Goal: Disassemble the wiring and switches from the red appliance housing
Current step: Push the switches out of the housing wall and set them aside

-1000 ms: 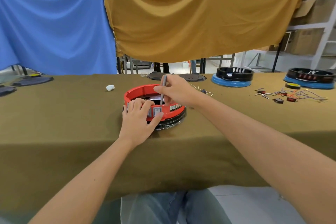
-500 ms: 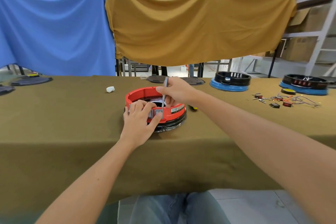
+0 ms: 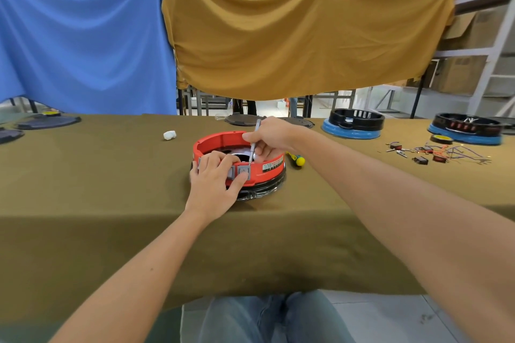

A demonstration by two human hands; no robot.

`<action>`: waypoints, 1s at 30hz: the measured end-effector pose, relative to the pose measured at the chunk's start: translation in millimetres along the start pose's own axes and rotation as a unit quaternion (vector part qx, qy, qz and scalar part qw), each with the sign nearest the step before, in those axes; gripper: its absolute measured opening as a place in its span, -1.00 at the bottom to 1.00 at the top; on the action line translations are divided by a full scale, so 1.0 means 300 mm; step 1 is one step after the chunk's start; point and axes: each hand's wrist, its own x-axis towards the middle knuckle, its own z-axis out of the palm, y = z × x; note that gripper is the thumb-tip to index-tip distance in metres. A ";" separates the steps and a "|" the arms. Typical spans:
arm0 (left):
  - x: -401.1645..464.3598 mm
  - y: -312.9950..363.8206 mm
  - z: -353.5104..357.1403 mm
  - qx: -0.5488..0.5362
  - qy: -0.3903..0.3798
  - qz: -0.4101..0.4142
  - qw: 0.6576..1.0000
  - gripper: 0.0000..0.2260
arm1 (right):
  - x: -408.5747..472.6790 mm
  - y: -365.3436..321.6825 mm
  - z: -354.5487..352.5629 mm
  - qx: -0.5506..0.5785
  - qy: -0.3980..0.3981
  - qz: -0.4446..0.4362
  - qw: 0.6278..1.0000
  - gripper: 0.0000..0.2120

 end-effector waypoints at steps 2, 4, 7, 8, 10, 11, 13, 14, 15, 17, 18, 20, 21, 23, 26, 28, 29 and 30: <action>0.001 -0.001 -0.001 0.002 0.000 -0.001 1.000 -0.76 | 0.002 -0.009 0.006 -0.008 0.002 0.000 1.000 -0.70; 0.002 -0.002 0.000 0.003 -0.001 -0.002 1.000 -0.76 | 0.001 -0.005 0.019 -0.006 0.015 -0.028 0.999 -0.72; 0.003 -0.003 0.003 0.001 0.004 0.002 1.000 -0.76 | -0.012 0.023 0.038 0.020 0.063 -0.076 0.995 -0.77; 0.004 -0.002 0.004 0.001 0.005 0.002 1.000 -0.75 | -0.016 0.032 0.042 0.028 0.075 -0.087 0.993 -0.78; 0.004 -0.003 0.004 0.001 0.003 0.003 1.000 -0.74 | -0.023 0.041 0.048 0.035 0.089 -0.104 0.990 -0.79; 0.004 -0.003 0.003 0.000 0.000 0.003 1.000 -0.72 | -0.026 0.042 0.052 0.033 0.093 -0.112 0.989 -0.79; 0.003 -0.002 0.001 -0.003 -0.003 0.002 1.000 -0.66 | -0.031 0.039 0.058 0.017 0.100 -0.126 0.987 -0.80; 0.004 -0.002 0.000 -0.005 -0.003 0.001 1.000 -0.65 | -0.033 0.037 0.060 0.009 0.101 -0.130 0.986 -0.80; 0.004 -0.001 0.000 -0.008 -0.004 0.000 1.000 -0.65 | -0.035 0.035 0.061 0.003 0.099 -0.133 0.986 -0.80; 0.004 -0.001 0.001 -0.012 -0.004 -0.002 1.000 -0.65 | -0.035 0.030 0.058 -0.003 0.088 -0.130 0.988 -0.79; 0.004 -0.001 0.001 -0.012 -0.004 -0.001 1.000 -0.66 | -0.033 0.025 0.055 -0.006 0.080 -0.126 0.989 -0.79; 0.003 0.000 0.000 -0.010 -0.005 0.000 1.000 -0.67 | -0.023 0.013 0.050 -0.015 0.065 -0.116 0.991 -0.79; 0.002 0.000 0.000 -0.008 -0.006 0.000 1.000 -0.67 | -0.018 0.007 0.047 -0.019 0.057 -0.107 0.992 -0.79; 0.001 0.002 -0.003 -0.004 -0.007 0.001 1.000 -0.66 | -0.004 -0.005 0.042 -0.027 0.042 -0.078 0.996 -0.78; 0.002 0.003 -0.004 -0.004 -0.009 0.000 1.000 -0.65 | 0.018 -0.013 0.028 -0.032 0.027 -0.021 0.999 -0.71; 0.002 0.004 -0.004 -0.006 -0.010 -0.002 1.000 -0.65 | 0.028 -0.013 0.020 -0.028 0.018 0.006 0.999 -0.69; 0.002 0.005 -0.004 -0.007 -0.009 -0.002 1.000 -0.65 | 0.031 -0.012 0.020 -0.026 0.016 0.011 0.999 -0.69; 0.002 0.005 -0.004 -0.008 -0.007 -0.002 1.000 -0.65 | 0.030 -0.010 0.022 -0.025 0.018 0.010 0.999 -0.69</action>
